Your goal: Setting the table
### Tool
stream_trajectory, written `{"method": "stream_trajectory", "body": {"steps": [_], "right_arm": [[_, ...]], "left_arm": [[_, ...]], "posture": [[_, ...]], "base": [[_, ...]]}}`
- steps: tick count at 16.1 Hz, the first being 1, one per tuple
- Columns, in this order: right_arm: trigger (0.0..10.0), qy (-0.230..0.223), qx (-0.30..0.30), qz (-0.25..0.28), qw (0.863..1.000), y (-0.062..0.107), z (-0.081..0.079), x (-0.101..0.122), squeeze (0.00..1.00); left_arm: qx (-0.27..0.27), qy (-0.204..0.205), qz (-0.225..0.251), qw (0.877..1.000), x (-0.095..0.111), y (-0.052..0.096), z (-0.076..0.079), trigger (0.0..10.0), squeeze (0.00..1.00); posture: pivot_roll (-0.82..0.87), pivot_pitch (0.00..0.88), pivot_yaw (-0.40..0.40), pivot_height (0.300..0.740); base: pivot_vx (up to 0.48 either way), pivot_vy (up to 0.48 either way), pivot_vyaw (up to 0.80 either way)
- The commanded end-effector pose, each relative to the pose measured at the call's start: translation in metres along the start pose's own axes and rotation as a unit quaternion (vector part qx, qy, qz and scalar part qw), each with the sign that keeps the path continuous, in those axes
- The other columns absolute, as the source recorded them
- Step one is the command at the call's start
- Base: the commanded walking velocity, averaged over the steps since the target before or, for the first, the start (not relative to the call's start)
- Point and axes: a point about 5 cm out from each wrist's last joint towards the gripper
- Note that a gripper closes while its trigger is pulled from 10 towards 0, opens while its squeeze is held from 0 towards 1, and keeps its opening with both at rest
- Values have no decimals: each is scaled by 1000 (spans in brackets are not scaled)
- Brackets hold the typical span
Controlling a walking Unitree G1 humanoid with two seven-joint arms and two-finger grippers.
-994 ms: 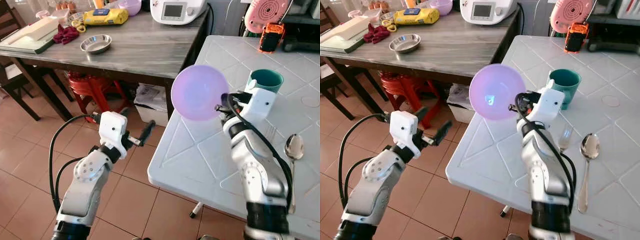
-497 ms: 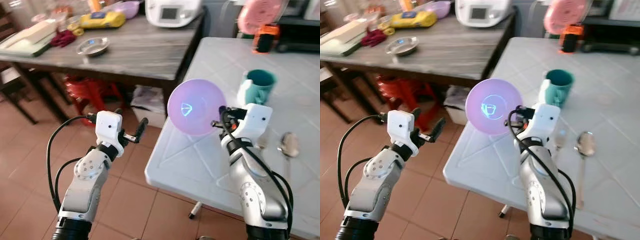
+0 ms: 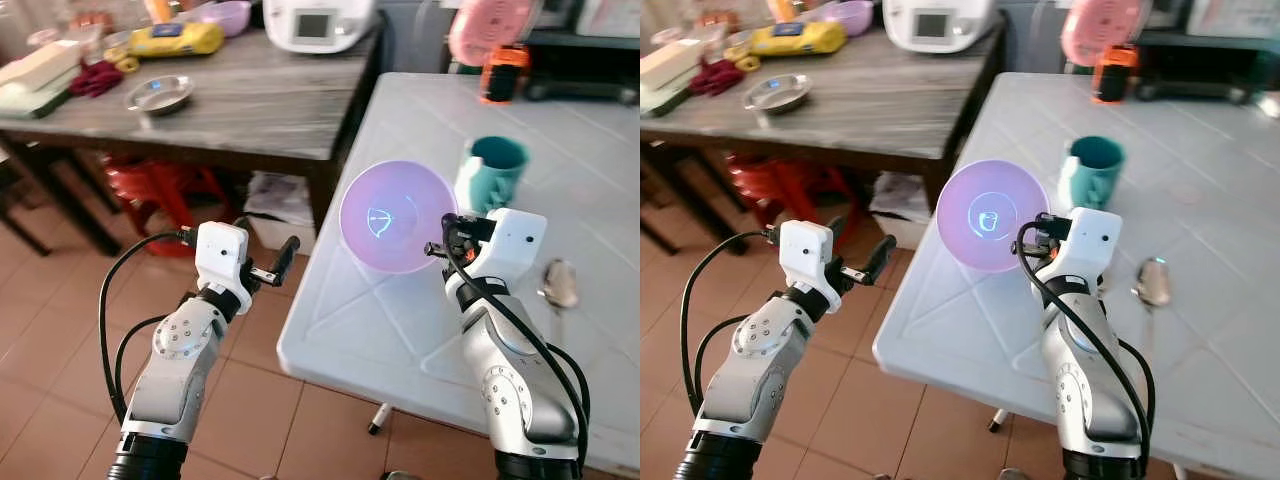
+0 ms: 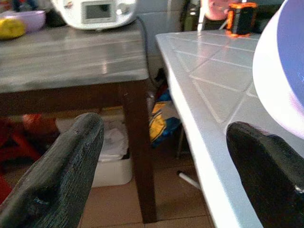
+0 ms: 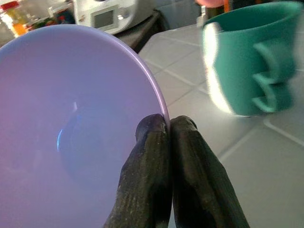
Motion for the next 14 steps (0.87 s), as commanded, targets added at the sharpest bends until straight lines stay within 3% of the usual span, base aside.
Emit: {"method": "stream_trajectory", "body": {"steps": [1, 5, 14], "right_arm": [[10000, 0, 14, 6, 1000, 1, -7, 3, 0], [10000, 2, 11, 4, 1000, 1, -7, 1, 0], [10000, 3, 9, 1, 1000, -1, -9, -1, 0]], "left_arm": [[5, -1, -10, 1000, -2, 2, -4, 10000, 0], [-14, -4, -8, 1000, -2, 3, -2, 10000, 0], [-19, -5, -11, 1000, -2, 5, -2, 10000, 0]], "posture": [[-158, 95, 112, 740], [-158, 98, 112, 740], [-150, 103, 116, 740]], "base": [[0, 0, 0], [0, 0, 0], [0, 306, 0]]}}
Point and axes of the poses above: a point about 5 cm out from each wrist's last joint towards the gripper, its own y axis pointing back from the gripper into the wrist, its own x axis along the axis of the wrist's last joint, z = x × y, and after that the axes turned 2 degrees about y, right-handed
